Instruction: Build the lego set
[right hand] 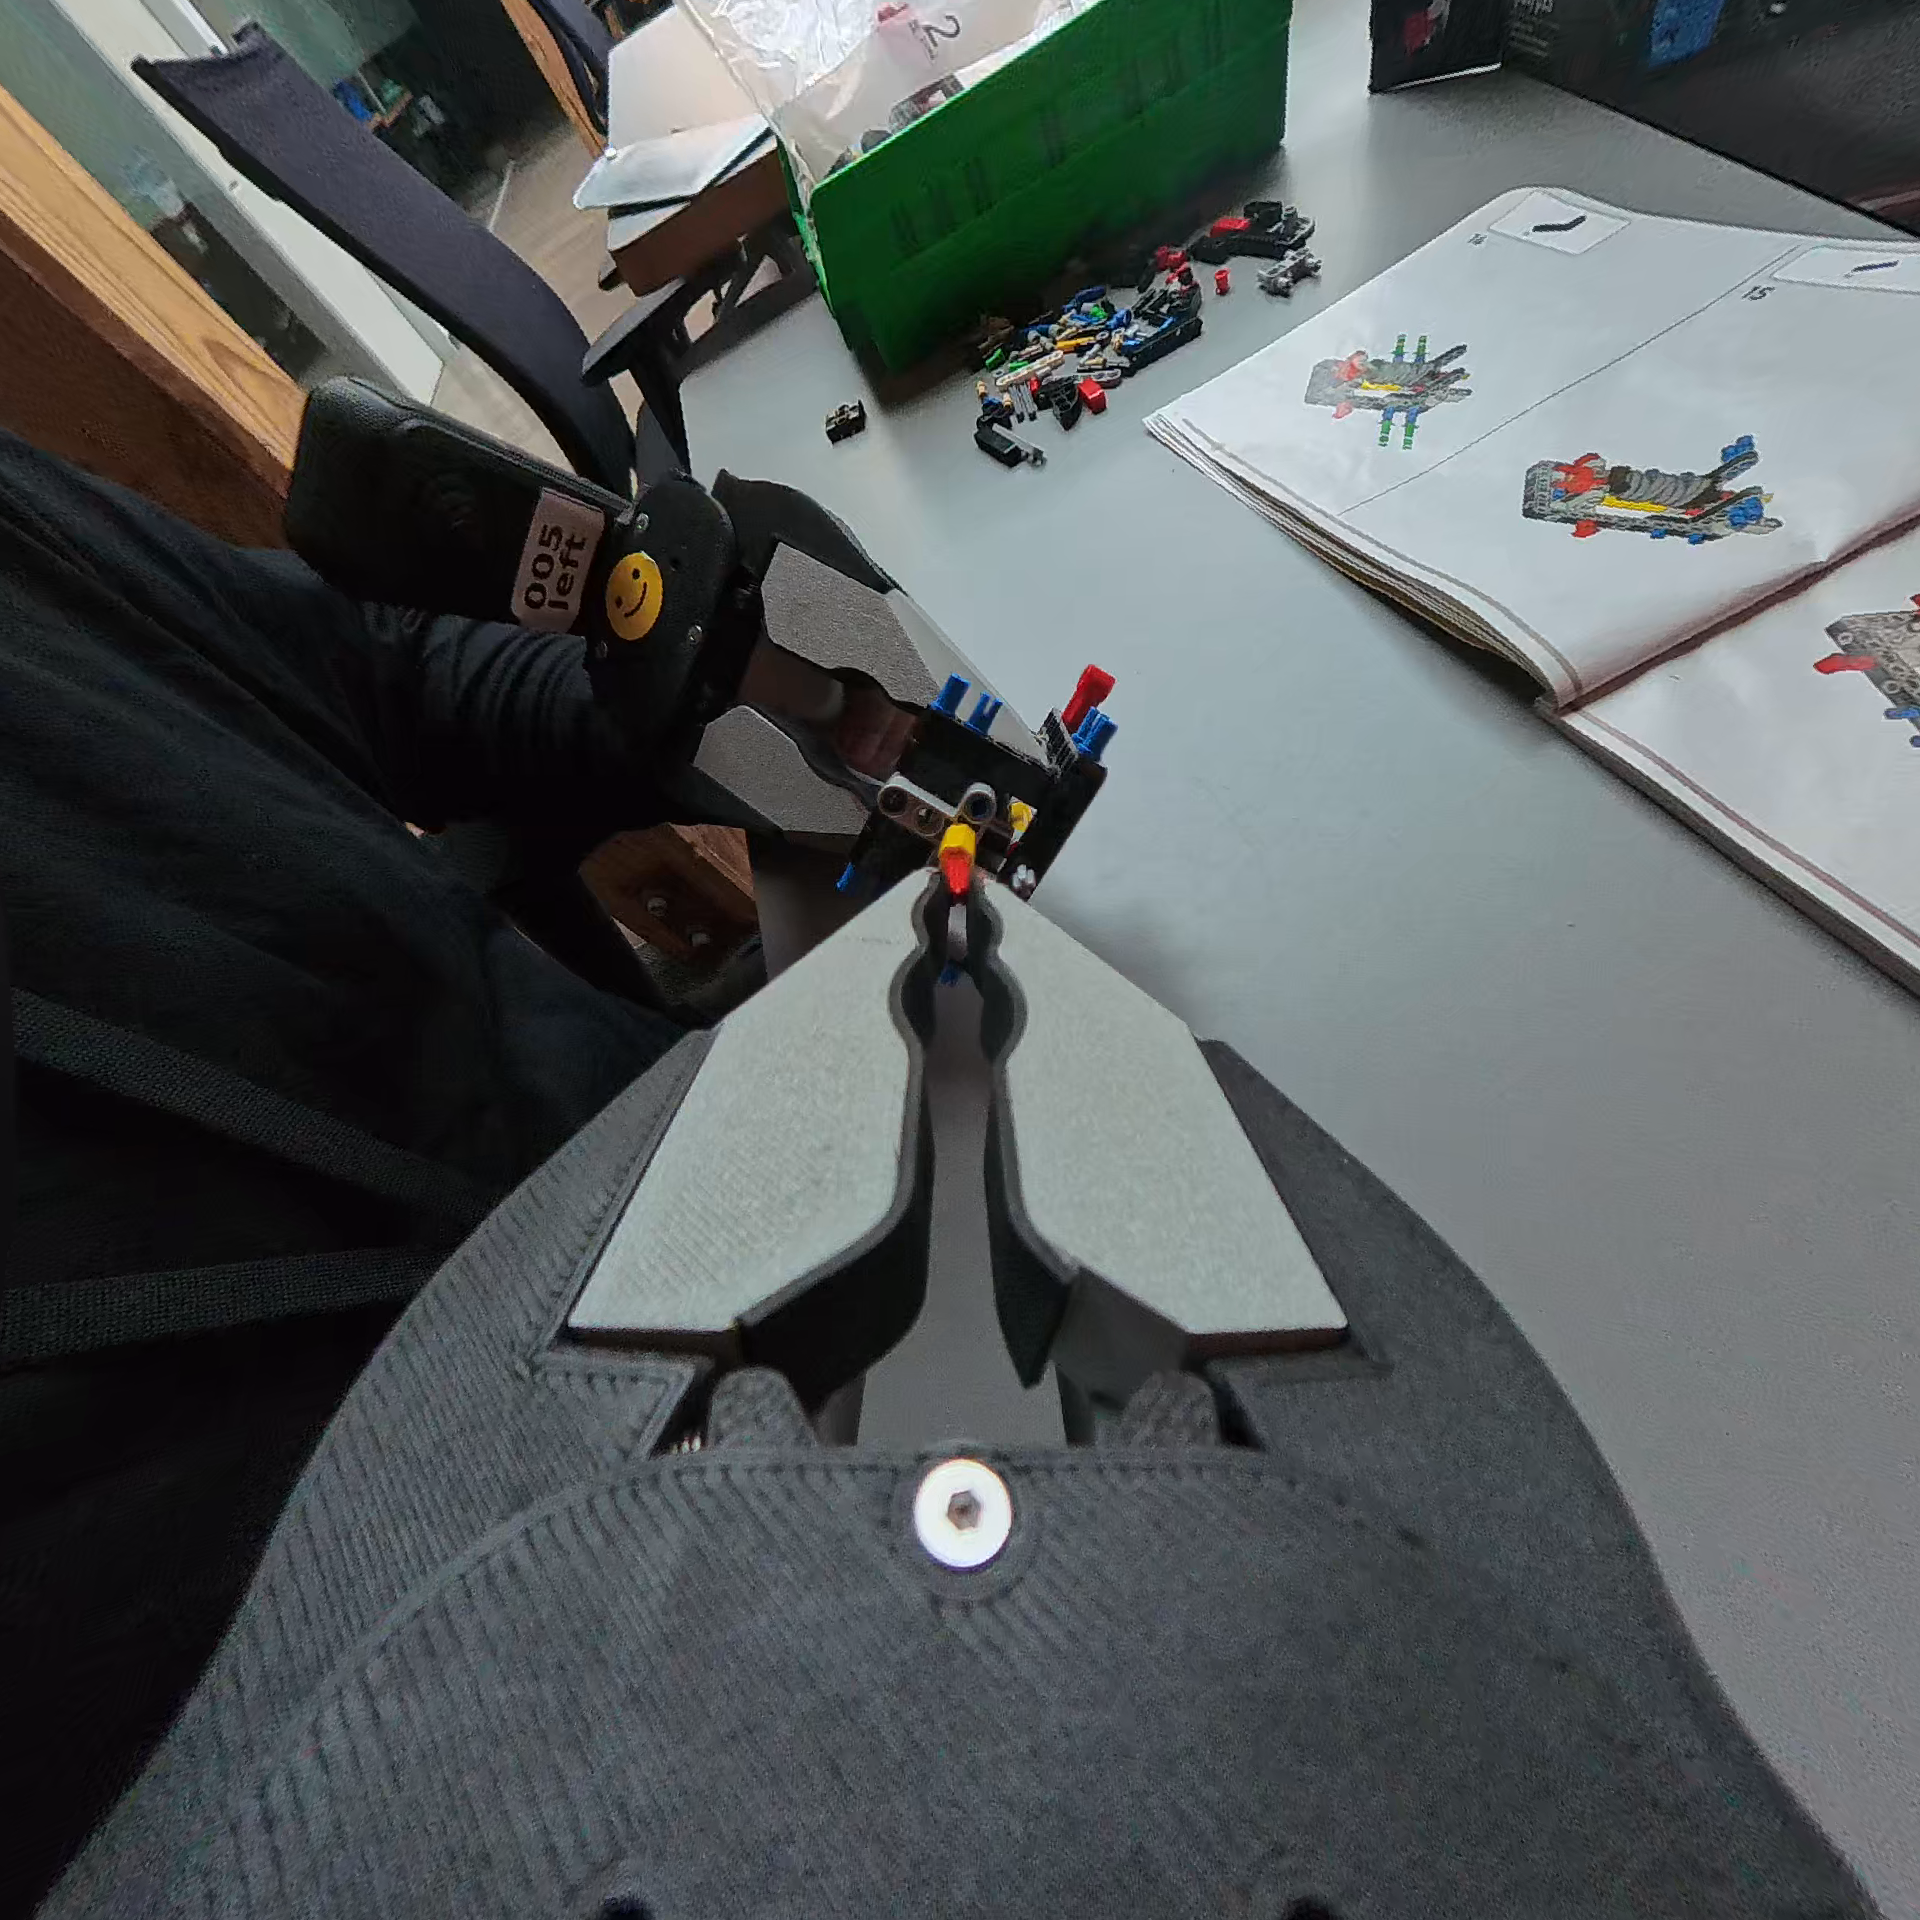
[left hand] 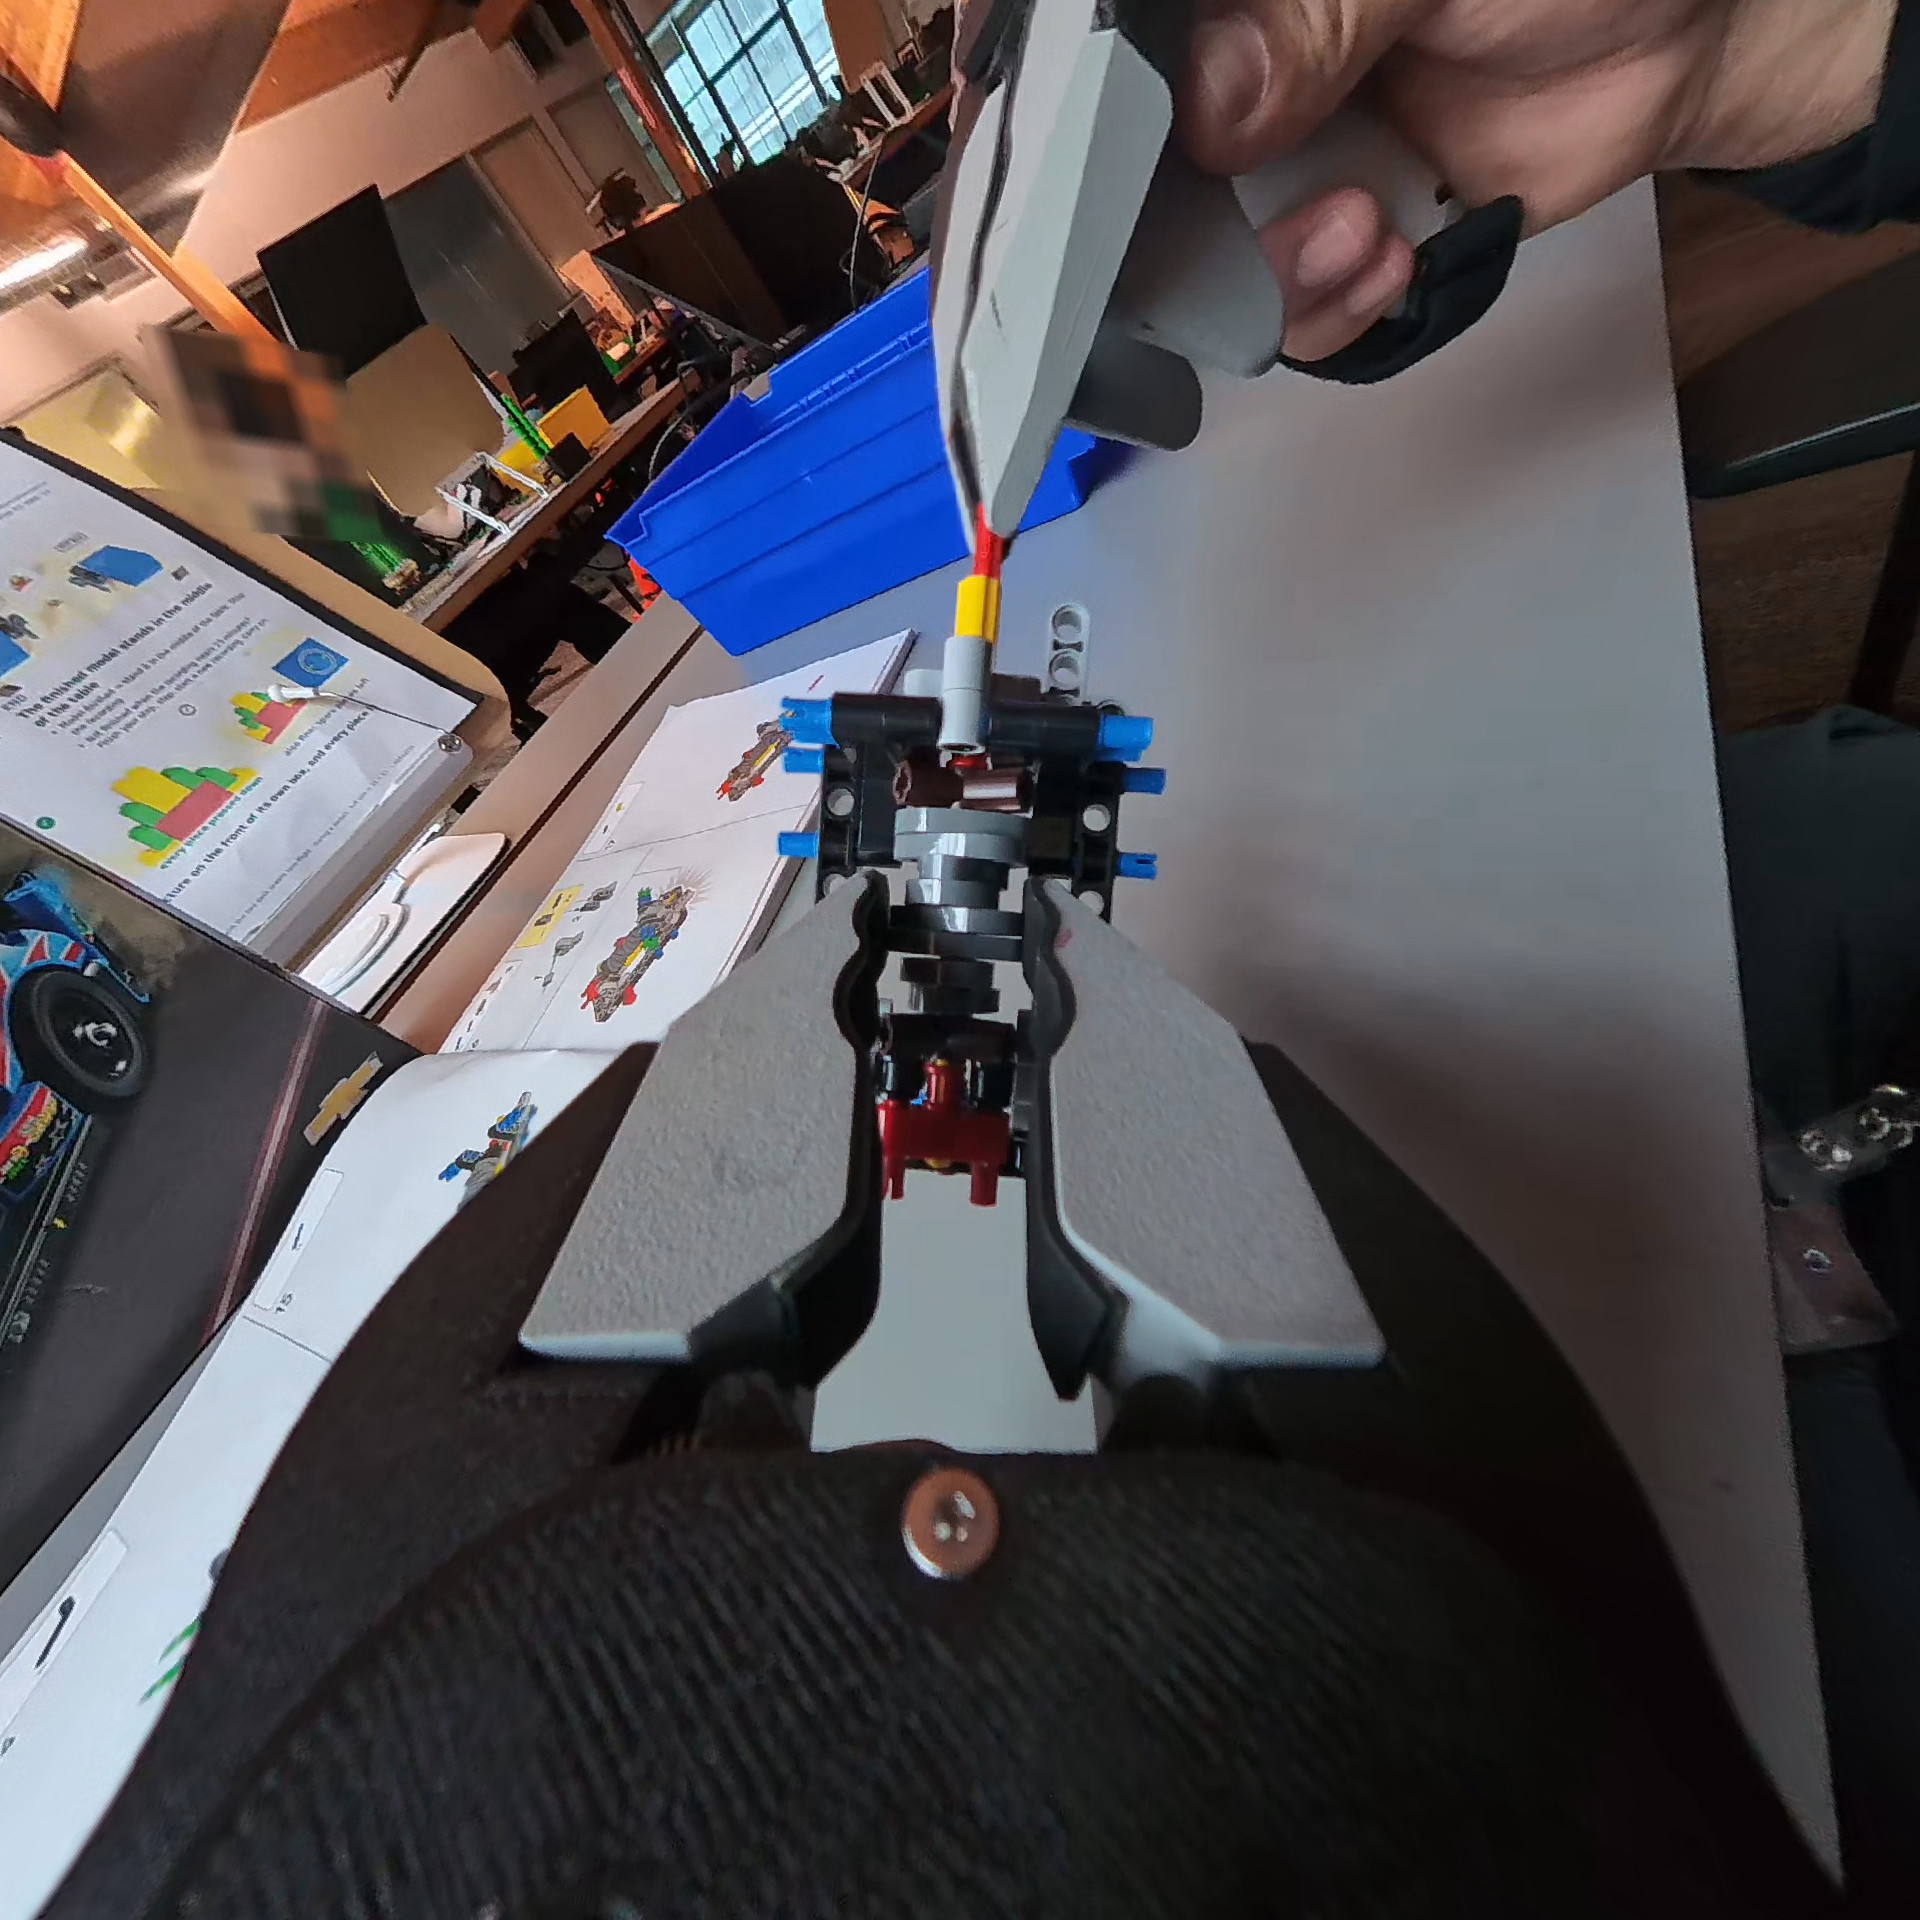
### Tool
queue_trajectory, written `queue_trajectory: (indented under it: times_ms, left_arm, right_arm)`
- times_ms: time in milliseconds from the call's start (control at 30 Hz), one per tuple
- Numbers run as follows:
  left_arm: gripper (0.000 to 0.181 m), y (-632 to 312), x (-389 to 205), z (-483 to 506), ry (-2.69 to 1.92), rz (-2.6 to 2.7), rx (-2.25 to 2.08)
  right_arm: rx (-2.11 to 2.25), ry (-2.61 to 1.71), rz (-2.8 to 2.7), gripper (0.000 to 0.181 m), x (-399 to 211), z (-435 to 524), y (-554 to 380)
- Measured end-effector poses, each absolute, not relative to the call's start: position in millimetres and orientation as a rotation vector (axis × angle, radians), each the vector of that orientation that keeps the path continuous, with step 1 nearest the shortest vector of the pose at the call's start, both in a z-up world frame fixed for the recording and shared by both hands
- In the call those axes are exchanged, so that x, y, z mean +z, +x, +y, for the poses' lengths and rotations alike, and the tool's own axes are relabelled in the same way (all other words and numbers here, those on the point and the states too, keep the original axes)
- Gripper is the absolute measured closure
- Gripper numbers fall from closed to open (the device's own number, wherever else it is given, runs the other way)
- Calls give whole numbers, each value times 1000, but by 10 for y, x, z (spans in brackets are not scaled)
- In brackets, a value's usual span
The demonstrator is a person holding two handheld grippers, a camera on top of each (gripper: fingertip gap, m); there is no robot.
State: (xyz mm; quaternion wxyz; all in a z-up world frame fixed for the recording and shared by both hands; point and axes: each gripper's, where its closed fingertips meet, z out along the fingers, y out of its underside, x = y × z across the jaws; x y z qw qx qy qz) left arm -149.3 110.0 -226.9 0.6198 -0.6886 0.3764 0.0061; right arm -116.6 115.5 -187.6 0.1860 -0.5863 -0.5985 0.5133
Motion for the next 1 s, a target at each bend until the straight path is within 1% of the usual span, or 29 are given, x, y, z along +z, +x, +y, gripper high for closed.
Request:
queue_trajectory:
  times_ms: [600, 800, 900, 1000]
  left_arm:
    - [159, -1480, -2306, 1115, -1609, 869, 6]
    - [159, -1468, -2447, 1142, -1684, 903, 44]
    - [159, -1456, -2531, 1146, -1727, 927, 42]
    - [159, -1454, -2583, 1155, -1752, 942, 56]
  right_arm:
    - [1423, -1667, -1690, 181, -1922, 1170, -1178]
    - [1346, -1692, -1744, 181, -2039, 1190, -1164]
    - [1269, -1740, -1776, 181, -2206, 1259, -1135]
    - [1291, -1740, -1768, 181, -2242, 1265, -1135]
